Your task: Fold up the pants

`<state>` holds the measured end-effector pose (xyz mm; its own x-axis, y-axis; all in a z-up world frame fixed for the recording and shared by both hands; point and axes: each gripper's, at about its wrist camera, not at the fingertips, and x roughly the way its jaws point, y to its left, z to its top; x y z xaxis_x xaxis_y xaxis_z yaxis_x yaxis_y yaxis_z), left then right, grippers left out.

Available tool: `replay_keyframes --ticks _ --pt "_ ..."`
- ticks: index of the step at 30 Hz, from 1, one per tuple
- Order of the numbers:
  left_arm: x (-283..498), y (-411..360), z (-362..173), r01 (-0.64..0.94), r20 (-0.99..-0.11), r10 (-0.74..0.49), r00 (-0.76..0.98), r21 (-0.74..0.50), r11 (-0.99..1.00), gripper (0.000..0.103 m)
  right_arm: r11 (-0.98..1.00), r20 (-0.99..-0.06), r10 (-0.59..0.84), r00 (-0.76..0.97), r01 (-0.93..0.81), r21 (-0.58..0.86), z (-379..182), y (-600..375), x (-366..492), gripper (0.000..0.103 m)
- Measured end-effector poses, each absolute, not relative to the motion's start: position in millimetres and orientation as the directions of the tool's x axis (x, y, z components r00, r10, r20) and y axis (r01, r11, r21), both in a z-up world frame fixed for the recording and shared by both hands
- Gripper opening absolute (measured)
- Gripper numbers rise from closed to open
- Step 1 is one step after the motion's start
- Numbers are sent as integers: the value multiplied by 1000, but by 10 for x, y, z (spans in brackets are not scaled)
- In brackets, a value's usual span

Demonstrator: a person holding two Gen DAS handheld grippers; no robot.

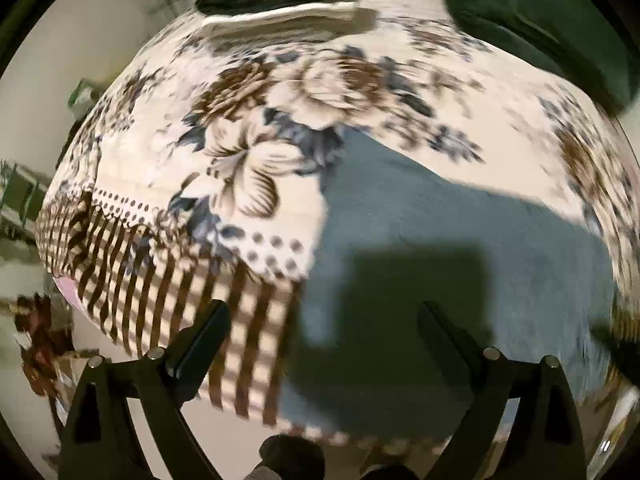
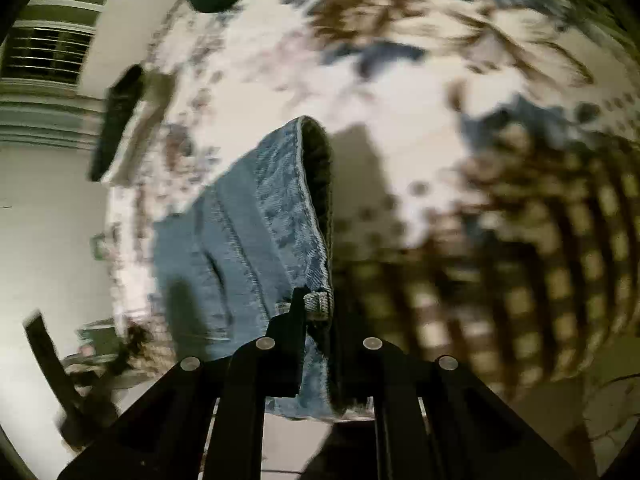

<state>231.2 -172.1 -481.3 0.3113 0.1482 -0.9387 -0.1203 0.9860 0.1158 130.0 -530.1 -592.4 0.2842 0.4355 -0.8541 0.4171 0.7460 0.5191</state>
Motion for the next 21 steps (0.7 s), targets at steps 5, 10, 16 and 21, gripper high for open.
replay_keyframes --ticks 5,10,16,21 --pt "2830 -1565 -5131 -128 -963 98 252 67 989 95 740 -867 461 187 459 492 -6222 -5408 1274 17" --pt "3219 -1565 -5279 -90 -968 50 245 28 996 95 670 -810 512 286 457 585 -6040 -5563 1450 80" --pt "3438 -1482 -5301 -115 -971 35 236 8 993 95 560 -739 606 293 503 658 -6380 -5611 1990 91" --pt "3421 -1349 -5194 -137 -967 21 255 -15 990 95 594 -744 579 333 453 665 -6328 -5508 2143 16"
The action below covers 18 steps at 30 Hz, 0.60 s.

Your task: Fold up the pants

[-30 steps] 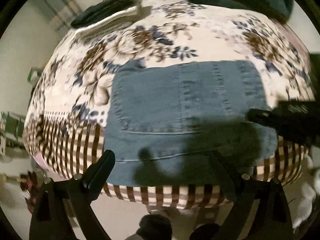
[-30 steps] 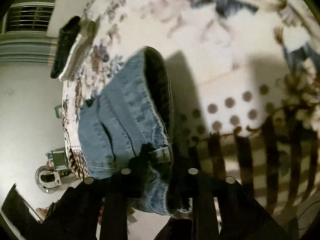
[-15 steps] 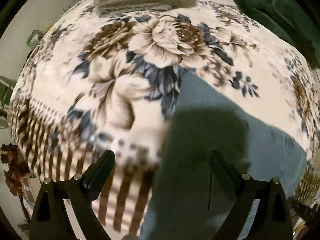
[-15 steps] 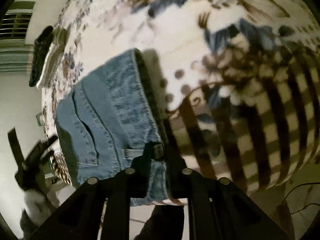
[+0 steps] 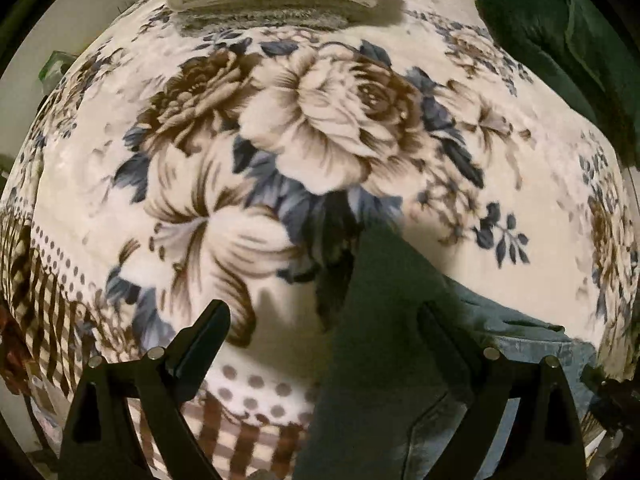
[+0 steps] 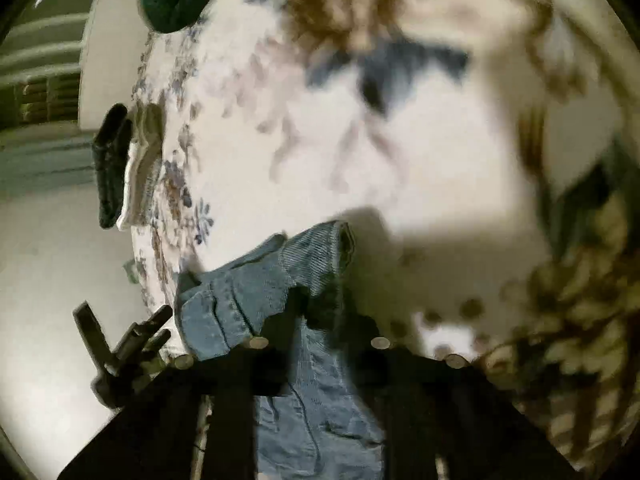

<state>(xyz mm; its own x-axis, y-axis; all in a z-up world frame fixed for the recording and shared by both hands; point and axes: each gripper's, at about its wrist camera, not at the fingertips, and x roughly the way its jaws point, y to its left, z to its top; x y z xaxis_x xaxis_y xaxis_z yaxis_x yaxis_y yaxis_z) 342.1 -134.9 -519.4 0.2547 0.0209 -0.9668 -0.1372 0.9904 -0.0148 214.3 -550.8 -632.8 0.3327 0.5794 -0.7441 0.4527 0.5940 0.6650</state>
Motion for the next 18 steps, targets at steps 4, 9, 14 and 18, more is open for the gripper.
replay_keyframes --ticks 4,9,14,18 --pt "3458 -1310 -5268 -119 -969 26 244 -3 993 95 615 -758 507 411 444 652 -6105 -5616 2027 14" --pt "3552 -1245 -5555 -133 -982 12 190 -14 991 98 660 -816 461 349 479 578 -6304 -5663 2035 16" --pt "3526 -1069 -5607 -204 -985 -52 166 -86 975 103 689 -848 446 285 496 529 -6287 -5728 2021 60" --pt "3181 -992 -5261 -202 -966 -117 232 -166 965 102 663 -814 458 357 473 581 -5918 -5776 1650 77"
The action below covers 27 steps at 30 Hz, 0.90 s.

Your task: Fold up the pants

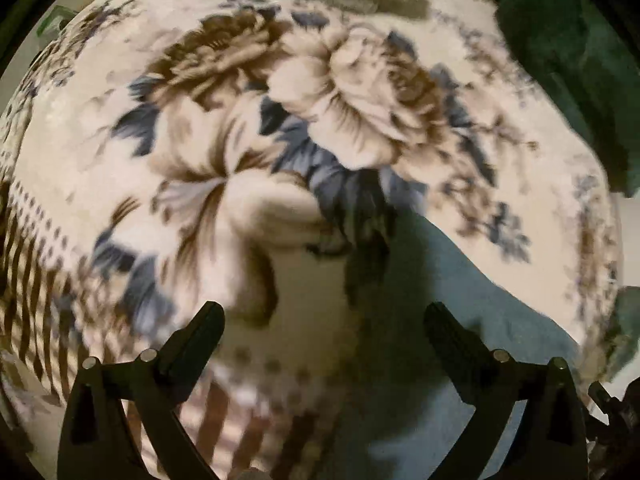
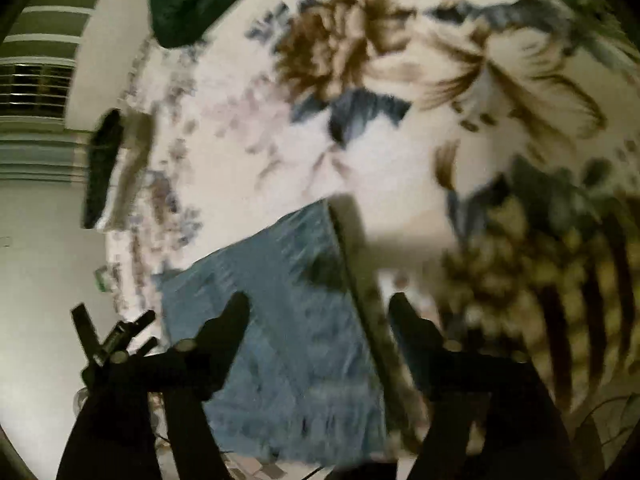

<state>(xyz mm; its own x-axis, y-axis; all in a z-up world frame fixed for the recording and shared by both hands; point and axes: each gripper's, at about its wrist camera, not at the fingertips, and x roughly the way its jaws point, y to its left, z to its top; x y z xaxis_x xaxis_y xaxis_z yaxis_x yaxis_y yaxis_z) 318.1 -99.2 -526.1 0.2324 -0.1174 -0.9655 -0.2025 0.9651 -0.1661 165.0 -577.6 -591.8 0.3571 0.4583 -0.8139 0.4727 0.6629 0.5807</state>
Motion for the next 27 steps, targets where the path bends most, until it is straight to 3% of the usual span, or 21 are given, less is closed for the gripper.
replay_keyframes --ticks 4,9,10,11,13,15,16,19,21,23,26,27 --pt "2672 -1051 -5162 -188 -955 -189 227 -233 954 102 585 -782 498 375 521 622 -5819 -5632 1147 77" --pt "2302 -1186 -5482 -214 -967 -212 137 -238 947 102 344 -690 611 389 654 673 -6344 -5367 652 75" --pt "2255 -1195 -5547 -229 -967 -221 123 -245 942 102 267 -653 609 450 659 703 -6427 -5354 597 55" --pt "2223 -1189 -5590 -237 -966 -229 121 -252 938 103 225 -632 600 491 654 722 -6475 -5346 573 23" --pt "2201 -1180 -5635 -240 -963 -241 124 -265 934 103 246 -672 558 487 676 695 -6468 -5342 538 16" --pt "2186 -1191 -5654 -220 -962 -244 121 -266 939 103 388 -763 511 397 685 616 -6363 -5284 540 15" --pt "2185 -1202 -5669 -207 -964 -243 110 -262 943 103 454 -799 491 347 681 575 -6340 -5245 534 15" --pt "2209 -1227 -5652 -184 -966 -239 103 -254 950 103 487 -793 515 327 649 584 -6369 -5220 568 17" --pt "2238 -1227 -5628 -177 -965 -242 105 -257 950 103 448 -740 576 347 624 641 -6392 -5227 624 26" --pt "2243 -1186 -5610 -180 -957 -268 113 -285 941 103 392 -675 644 360 602 695 -6464 -5198 651 58" --pt "2285 -1164 -5638 -193 -936 -330 126 -349 917 103 340 -615 688 385 577 742 -6586 -5105 659 74" --pt "2304 -1170 -5656 -196 -928 -349 130 -369 908 103 344 -615 691 380 576 742 -6633 -5055 670 75"
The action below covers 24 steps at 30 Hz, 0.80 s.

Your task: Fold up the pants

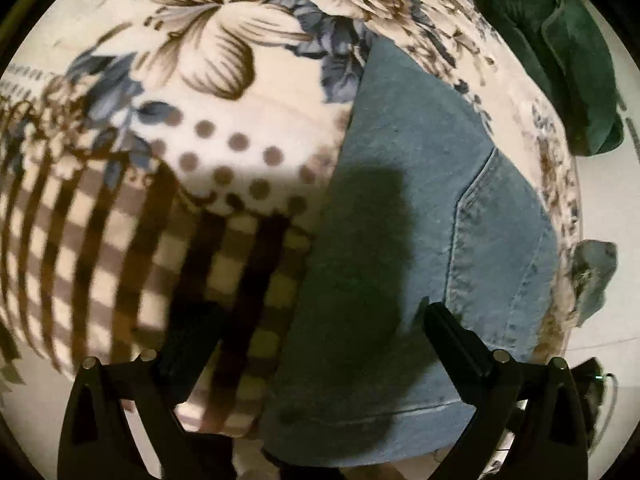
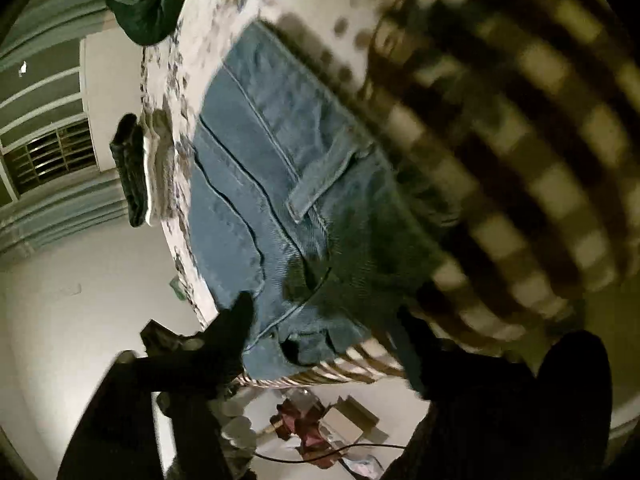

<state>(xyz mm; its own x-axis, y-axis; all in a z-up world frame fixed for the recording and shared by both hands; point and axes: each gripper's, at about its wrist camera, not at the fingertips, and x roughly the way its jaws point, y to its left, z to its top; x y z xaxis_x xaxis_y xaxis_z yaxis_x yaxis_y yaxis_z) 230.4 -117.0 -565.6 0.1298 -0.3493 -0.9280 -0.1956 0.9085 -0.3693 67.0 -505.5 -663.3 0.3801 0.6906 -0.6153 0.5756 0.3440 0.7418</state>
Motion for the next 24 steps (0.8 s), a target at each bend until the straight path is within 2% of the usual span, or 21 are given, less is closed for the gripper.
replay_keyframes --ticks 2,4,6,7,11,13,19,21,22,23,24 --pt "2363 -1204 -5735 -205 -908 -395 139 -416 886 103 351 -626 691 361 590 727 -6821 -4965 715 75" --pt "2401 -1224 -5824 -211 -905 -404 131 -424 881 103 339 -623 684 380 591 732 -6904 -4920 752 80" --pt "2453 -1224 -5877 -214 -900 -416 129 -435 875 103 321 -603 687 406 575 752 -6892 -4858 811 82" --pt "2456 -1220 -5878 -213 -897 -422 133 -442 871 103 287 -565 702 433 554 782 -6850 -4820 832 82" --pt "2452 -1151 -5911 -209 -884 -447 135 -466 860 103 289 -522 721 456 486 824 -6765 -4711 952 82" --pt "2436 -1142 -5924 -200 -881 -454 133 -472 858 103 301 -549 708 443 514 803 -6848 -4699 982 82" --pt "2452 -1134 -5963 -188 -874 -471 123 -486 853 103 301 -555 695 456 517 802 -6892 -4584 1229 82" --pt "2457 -1121 -5949 -184 -871 -475 123 -491 852 103 304 -556 690 464 511 804 -6890 -4589 1216 75" --pt "2445 -1110 -5916 -183 -868 -477 139 -496 849 100 339 -581 677 452 509 791 -6832 -4572 1210 62" --pt "2424 -1099 -5857 -171 -862 -479 165 -503 847 77 353 -587 667 458 499 791 -6791 -4580 1180 53" --pt "2406 -1092 -5801 -151 -854 -486 185 -514 844 52 356 -587 663 465 494 794 -6762 -4617 1128 49"
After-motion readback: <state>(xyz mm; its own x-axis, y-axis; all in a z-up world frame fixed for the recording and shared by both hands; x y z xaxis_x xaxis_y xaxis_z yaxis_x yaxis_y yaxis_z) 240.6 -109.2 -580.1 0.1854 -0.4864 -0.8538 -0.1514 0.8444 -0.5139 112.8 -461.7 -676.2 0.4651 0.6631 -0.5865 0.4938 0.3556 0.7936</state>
